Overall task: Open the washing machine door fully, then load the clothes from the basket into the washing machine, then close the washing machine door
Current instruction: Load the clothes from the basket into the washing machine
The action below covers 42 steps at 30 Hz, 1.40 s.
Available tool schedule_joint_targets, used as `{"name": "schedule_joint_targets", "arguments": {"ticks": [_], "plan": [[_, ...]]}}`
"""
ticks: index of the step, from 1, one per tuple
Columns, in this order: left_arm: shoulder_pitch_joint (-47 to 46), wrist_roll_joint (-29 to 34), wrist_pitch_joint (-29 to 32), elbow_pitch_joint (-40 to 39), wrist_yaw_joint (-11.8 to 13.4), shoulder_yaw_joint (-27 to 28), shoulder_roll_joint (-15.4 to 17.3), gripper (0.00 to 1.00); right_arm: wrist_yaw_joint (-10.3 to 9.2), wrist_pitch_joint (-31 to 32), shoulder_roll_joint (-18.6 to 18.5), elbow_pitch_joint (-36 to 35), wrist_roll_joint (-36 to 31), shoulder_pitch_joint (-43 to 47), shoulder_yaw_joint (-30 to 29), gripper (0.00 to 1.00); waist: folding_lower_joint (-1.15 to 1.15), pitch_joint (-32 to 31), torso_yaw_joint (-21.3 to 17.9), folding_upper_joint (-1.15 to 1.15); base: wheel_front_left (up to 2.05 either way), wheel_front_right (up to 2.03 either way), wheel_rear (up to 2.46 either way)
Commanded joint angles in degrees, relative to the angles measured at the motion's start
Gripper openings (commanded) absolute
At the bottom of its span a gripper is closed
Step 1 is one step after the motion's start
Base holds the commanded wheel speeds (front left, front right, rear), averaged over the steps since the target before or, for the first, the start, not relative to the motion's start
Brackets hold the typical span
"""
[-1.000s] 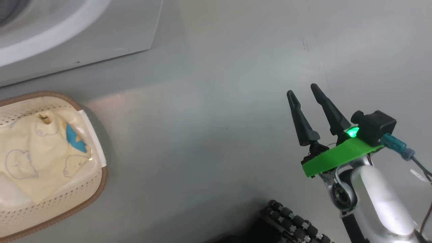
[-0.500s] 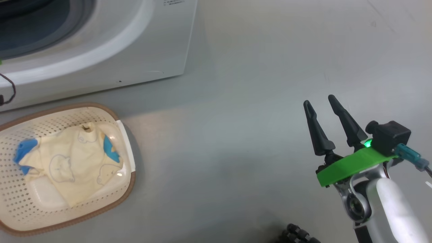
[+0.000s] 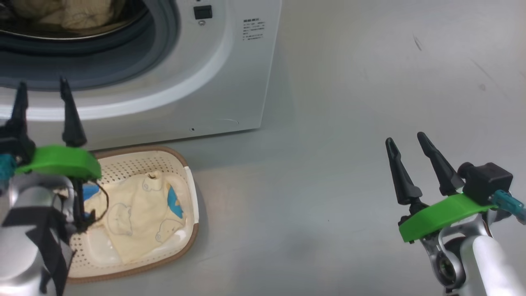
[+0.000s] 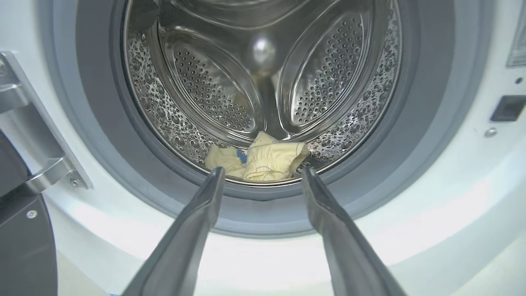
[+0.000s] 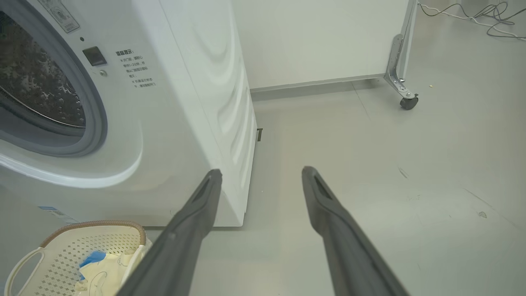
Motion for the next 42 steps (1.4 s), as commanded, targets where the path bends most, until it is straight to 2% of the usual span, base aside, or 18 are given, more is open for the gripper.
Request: {"name": "schedule_joint_targets", "arguments": {"ticks": [1,8,16,22,29,42], "plan": [[0.37,0.70,-0.55,-3.29,1.71,2.13,1.56,1.00,0.00,0.29,-1.37,-2.35,-0.62,0.43,0.52,1.00,0.00,-2.26,1.84,0.00,0.00,0.00,0.00],[11.14,2.46,-0.55,-13.15,4.69,2.31,-0.61,1.00,0.00,2.64,-1.71,-5.24,-2.55,2.72,-0.47,1.00,0.00,-6.73,4.95,0.00,0.00,0.00,0.00],[21.15,3.12,-0.55,-19.41,6.42,1.19,-2.56,1.00,0.00,4.66,-1.71,-6.99,-3.38,5.42,-1.60,1.00,0.00,-11.66,7.24,0.00,0.00,0.00,0.00],[25.87,2.43,-0.55,-20.60,6.88,0.71,-3.21,1.00,0.00,5.67,-1.58,-8.04,-4.06,6.96,-1.58,1.00,0.00,-13.74,7.77,0.00,0.00,0.00,0.00],[29.89,2.13,-0.18,-20.56,7.05,0.32,-2.36,1.00,0.00,6.78,-1.40,-9.21,-4.53,9.01,-2.07,1.00,0.00,-16.37,8.06,0.00,0.00,0.00,0.00],[33.06,1.71,1.20,-21.74,8.34,0.21,-1.60,1.00,0.00,7.46,-0.97,-9.76,-4.51,11.01,-1.96,1.00,0.00,-18.59,7.73,0.00,0.00,0.00,0.00]]}}
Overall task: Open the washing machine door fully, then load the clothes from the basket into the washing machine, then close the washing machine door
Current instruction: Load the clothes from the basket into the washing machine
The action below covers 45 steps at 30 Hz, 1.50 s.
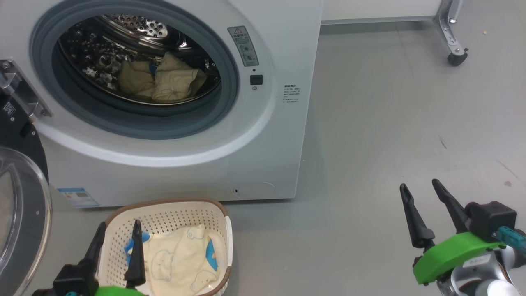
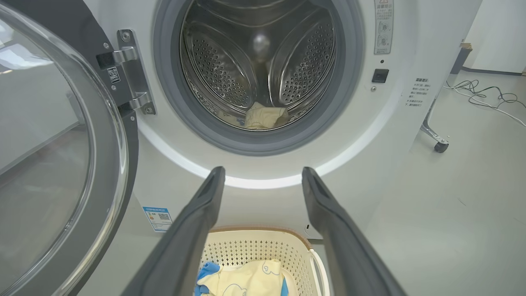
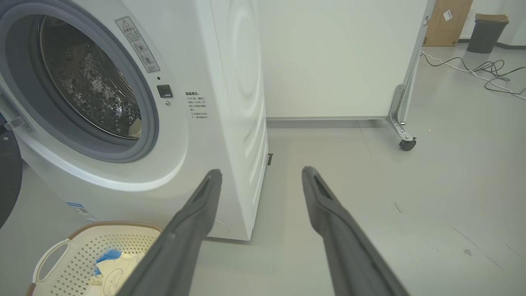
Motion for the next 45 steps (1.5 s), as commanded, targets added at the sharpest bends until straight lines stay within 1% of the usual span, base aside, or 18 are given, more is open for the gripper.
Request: {"name": "schedule_joint_targets", "arguments": {"ticks": [1,15,22,25,28,33,37,45], "plan": [[-1.52,-0.29,0.35,-1.95,7.94,2.00,1.40,1.00,0.00,-0.05,-0.34,-2.08,-0.43,-1.03,1.00,1.00,0.01,-0.17,-0.06,0.00,0.00,0.00,0.00],[-1.56,-0.56,0.86,-1.72,8.52,1.59,1.57,1.00,0.00,0.20,-0.08,-1.98,-0.43,-1.23,1.66,1.00,0.01,-0.20,-0.50,0.00,0.00,0.00,0.00],[-2.53,-1.73,1.48,-1.14,7.70,1.27,1.08,1.00,0.00,0.08,-0.06,-1.91,-0.29,-1.70,1.99,1.00,0.01,0.83,-0.82,0.00,0.00,0.00,0.00],[-3.74,-2.44,2.37,0.59,6.82,0.78,0.79,1.00,0.00,-0.03,-0.05,-1.89,-0.12,-2.29,2.35,1.00,0.01,1.83,-1.18,0.00,0.00,0.00,0.00],[-5.90,-3.69,3.27,3.78,5.24,0.37,0.26,1.00,0.00,-0.18,-0.07,-2.00,-0.04,-3.14,2.58,1.00,0.01,3.38,-1.42,0.00,0.00,0.00,0.00],[-11.88,-5.52,3.75,12.31,1.23,-0.80,-1.21,1.00,0.00,-0.24,-0.78,-2.04,0.00,-5.54,4.04,1.00,0.01,7.65,-2.27,0.00,0.00,0.00,0.00],[-17.73,-6.45,3.84,21.65,-1.93,-1.81,-2.74,1.00,0.00,-0.75,-1.24,-2.06,0.33,-8.15,5.20,1.00,0.01,11.97,-3.14,0.00,0.00,0.00,0.00],[-29.86,-8.64,5.83,40.75,-9.32,-3.23,-5.13,1.00,0.00,-1.49,-2.11,-1.91,1.49,-13.10,7.41,1.00,0.01,22.45,-6.12,0.00,0.00,0.00,0.00]]}}
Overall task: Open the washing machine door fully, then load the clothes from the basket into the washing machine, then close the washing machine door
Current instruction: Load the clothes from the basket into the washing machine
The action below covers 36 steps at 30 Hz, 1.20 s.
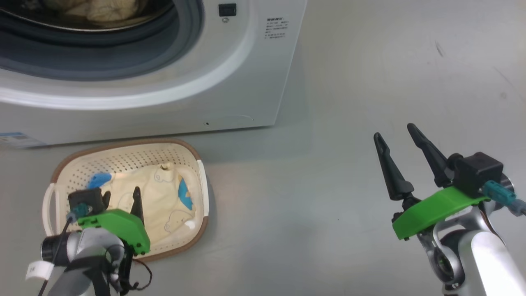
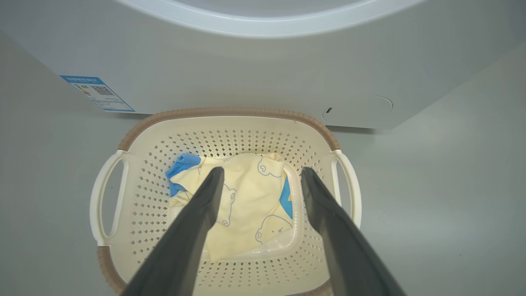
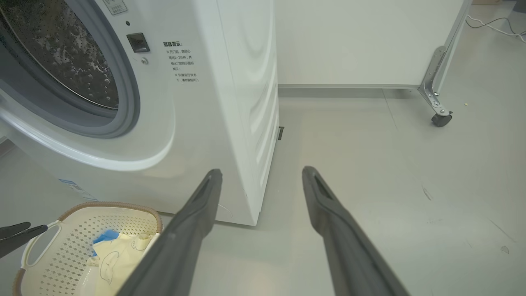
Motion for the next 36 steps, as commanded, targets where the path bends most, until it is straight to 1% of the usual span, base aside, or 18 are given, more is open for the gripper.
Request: {"name": "schedule_joint_targets", "arguments": {"ticks": [1,6,9,13,16,20,21,26,28,32,36], "plan": [[-4.28,-0.68,0.20,1.92,-1.40,1.80,0.88,1.00,0.00,-0.52,-1.47,-2.07,0.62,-2.08,1.16,1.00,-0.01,6.27,-2.18,0.00,0.00,0.00,0.00],[-11.12,-1.03,1.67,10.88,-5.03,0.96,0.26,1.00,0.00,-1.59,-1.62,-2.26,1.38,-3.70,1.66,1.00,-0.01,12.13,-4.42,0.00,0.00,0.00,0.00],[-14.87,-1.24,4.39,15.68,-6.69,0.37,-0.02,1.00,0.00,-2.43,-1.62,-2.48,1.67,-4.73,2.00,1.00,-0.01,15.82,-5.42,0.00,0.00,0.00,0.00],[-19.83,-1.26,8.36,20.63,-7.92,-0.32,0.00,1.00,0.00,-3.56,-1.87,-2.83,1.91,-6.09,2.62,1.00,-0.01,20.72,-6.63,0.00,0.00,0.00,0.00],[-23.16,-1.20,10.23,23.27,-8.27,-0.57,0.65,1.00,0.00,-4.40,-1.82,-3.14,2.27,-6.91,3.03,1.00,-0.01,24.24,-7.73,0.00,0.00,0.00,0.00],[-27.24,0.01,11.84,25.67,-7.15,-1.62,1.96,1.00,0.00,-5.16,-1.73,-3.82,2.80,-7.41,3.28,1.00,-0.01,28.82,-8.91,0.00,0.00,0.00,0.00],[-27.24,0.01,11.84,25.67,-7.15,-1.62,1.96,1.00,0.00,-5.16,-1.73,-3.82,2.80,-7.41,3.28,1.00,-0.01,28.82,-8.91,0.00,0.00,0.00,0.00],[-31.26,0.70,10.92,26.98,-4.29,-1.76,3.75,1.00,0.00,-6.14,-1.49,-4.69,3.50,-7.45,3.54,1.00,-0.01,33.50,-10.20,0.00,0.00,0.00,0.00],[-32.35,0.44,10.87,27.38,-3.69,-1.48,4.12,1.00,0.00,-6.32,-1.47,-4.73,3.83,-7.39,3.77,1.00,-0.01,34.85,-10.64,0.00,0.00,0.00,0.00],[-34.38,0.11,11.27,28.02,-2.67,-1.13,5.32,1.00,0.00,-6.73,-1.48,-5.01,4.40,-7.40,4.04,1.00,-0.01,37.01,-11.41,0.00,0.00,0.00,0.00],[-34.95,-0.93,12.26,28.53,-1.73,-0.43,5.03,1.00,0.00,-6.97,-1.71,-5.60,4.63,-6.76,3.97,1.00,-0.01,37.43,-11.33,0.00,0.00,0.00,0.00]]}}
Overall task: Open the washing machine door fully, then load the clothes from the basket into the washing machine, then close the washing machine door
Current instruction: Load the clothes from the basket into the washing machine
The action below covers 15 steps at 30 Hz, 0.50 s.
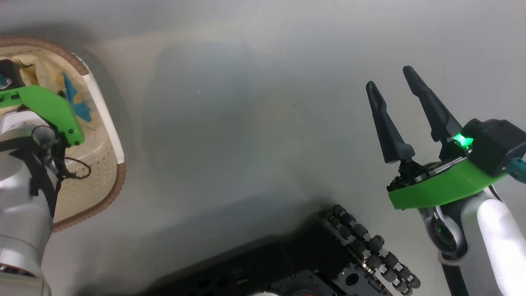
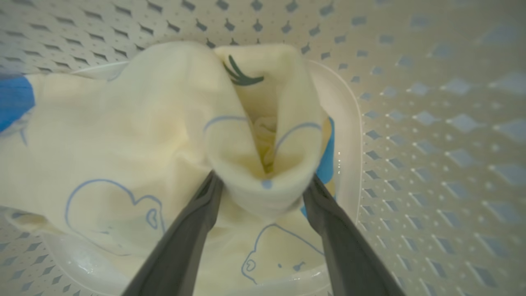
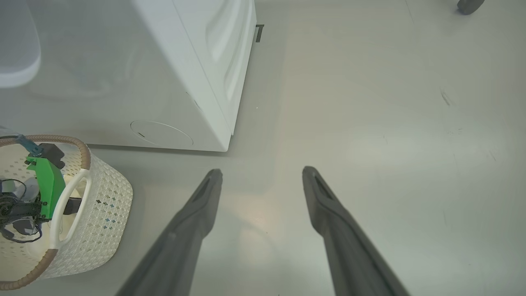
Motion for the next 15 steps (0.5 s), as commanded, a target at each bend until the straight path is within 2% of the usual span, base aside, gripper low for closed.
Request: {"name": "schedule_joint_targets", "arguments": {"ticks": [1,2,3,4,5,10,15], "plan": [[1.34,-0.60,0.72,0.14,0.60,1.36,1.57,1.00,0.00,-0.43,-0.69,-2.10,0.51,2.38,0.58,1.00,-0.01,0.03,0.14,0.00,0.00,0.00,0.00],[1.44,-0.64,1.81,0.25,0.76,1.19,1.20,1.00,0.00,-0.35,-0.72,-2.46,0.47,2.67,0.38,1.00,-0.01,0.05,0.29,0.00,0.00,0.00,0.00],[1.39,-0.86,2.20,0.32,0.98,1.29,0.98,0.56,0.00,-0.24,-0.72,-2.87,0.41,2.94,0.16,1.00,-0.01,0.11,0.45,0.00,0.00,0.00,0.00],[1.29,-0.99,2.17,0.36,1.14,1.34,0.87,0.06,0.00,-0.11,-0.69,-3.26,0.36,3.14,0.00,1.00,-0.01,0.23,0.57,0.00,0.00,0.00,0.00],[1.22,-1.04,2.39,0.41,1.19,1.30,0.89,0.00,0.00,0.00,-0.66,-3.62,0.33,3.23,-0.04,1.00,-0.01,0.35,0.66,0.00,0.00,0.00,0.00],[1.13,-0.97,0.46,0.54,2.69,1.14,0.99,0.00,0.00,0.34,-0.66,-4.46,0.27,3.00,0.21,1.00,-0.01,0.31,1.26,0.00,0.00,0.00,0.00],[1.59,-1.32,-3.19,0.59,2.50,1.29,1.03,0.00,0.00,0.35,-0.71,-4.16,0.39,2.39,-0.31,1.00,-0.01,-0.99,2.24,0.00,0.00,0.00,0.00]]}}
